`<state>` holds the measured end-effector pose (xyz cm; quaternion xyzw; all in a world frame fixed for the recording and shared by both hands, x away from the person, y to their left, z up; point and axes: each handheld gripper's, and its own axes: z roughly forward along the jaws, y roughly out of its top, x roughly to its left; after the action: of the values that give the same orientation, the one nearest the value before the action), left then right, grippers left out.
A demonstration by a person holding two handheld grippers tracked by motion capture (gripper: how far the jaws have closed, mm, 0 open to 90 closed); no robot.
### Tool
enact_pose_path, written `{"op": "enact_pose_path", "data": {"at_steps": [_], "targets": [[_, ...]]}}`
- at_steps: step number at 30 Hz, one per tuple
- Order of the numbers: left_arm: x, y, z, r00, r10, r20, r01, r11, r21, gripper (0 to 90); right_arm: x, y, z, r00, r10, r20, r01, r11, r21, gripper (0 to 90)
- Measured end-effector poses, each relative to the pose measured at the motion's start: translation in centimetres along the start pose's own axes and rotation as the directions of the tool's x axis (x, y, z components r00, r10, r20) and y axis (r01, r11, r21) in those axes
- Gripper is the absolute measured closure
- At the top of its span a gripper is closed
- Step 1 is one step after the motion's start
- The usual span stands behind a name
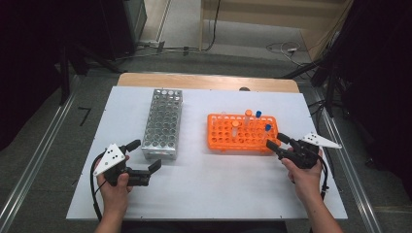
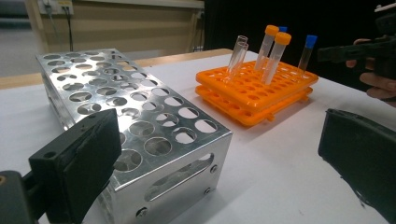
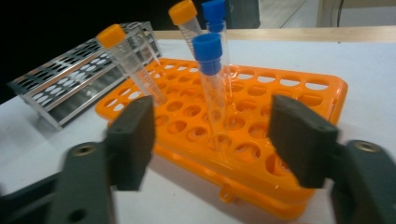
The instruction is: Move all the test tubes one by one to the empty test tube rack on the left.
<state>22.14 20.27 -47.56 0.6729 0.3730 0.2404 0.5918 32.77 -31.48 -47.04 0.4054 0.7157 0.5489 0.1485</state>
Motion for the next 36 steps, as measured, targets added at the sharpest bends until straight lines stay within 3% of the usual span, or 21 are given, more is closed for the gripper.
{"op": "enact_pose_path", "data": {"at_steps": [2, 6, 15, 19, 24, 27, 32, 36], "targets": [[-0.2, 0.0, 0.1, 1.0, -0.002, 0.004, 0.002, 1.0, 0.001, 0.0, -0.1, -0.1, 1.0, 0.9995, 0.021, 0.023, -0.022, 0.9994, 0.028, 45.0], [-0.4, 0.0, 0.3, 1.0, -0.004, 0.008, 0.004, 1.0, 0.005, 0.0, 0.0, -0.4, 2.3, 0.9986, 0.01, 0.052, -0.012, 0.9991, 0.041, 53.3], [-0.6, -0.1, 0.4, 0.9999, -0.004, 0.01, 0.004, 0.9999, 0.01, 0.0, 0.9, -0.8, 4.2, 0.9969, -0.027, 0.075, 0.021, 0.9975, 0.068, 63.2], [-0.6, -0.1, 0.4, 0.9999, -0.01, 0.007, 0.01, 0.9999, 0.013, 0.0, 1.0, -0.9, 4.2, 0.9955, -0.031, 0.09, 0.025, 0.9979, 0.06, 67.2], [-0.8, -0.1, 0.6, 0.9998, -0.016, 0.012, 0.016, 0.9998, 0.015, 0.0, 1.1, -1.1, 4.2, 0.9906, -0.074, 0.115, 0.068, 0.9961, 0.056, 74.8], [-0.9, -0.1, 0.6, 0.9999, -0.011, 0.012, 0.011, 0.9998, 0.019, 0.0, 0.9, -0.9, 3.8, 0.991, -0.069, 0.115, 0.066, 0.9974, 0.027, 75.2], [-1.1, 0.1, 0.7, 0.9998, -0.013, 0.016, 0.012, 0.9998, 0.017, 0.0, 1.6, 0.1, 2.8, 0.9866, -0.112, 0.119, 0.114, 0.9934, -0.012, 75.3], [-1.4, 0.2, 0.9, 0.9996, -0.012, 0.026, 0.012, 0.9998, 0.018, 0.0, 2.3, 0.8, 2.0, 0.9926, -0.101, 0.068, 0.103, 0.994, -0.035, 75.3]]}}
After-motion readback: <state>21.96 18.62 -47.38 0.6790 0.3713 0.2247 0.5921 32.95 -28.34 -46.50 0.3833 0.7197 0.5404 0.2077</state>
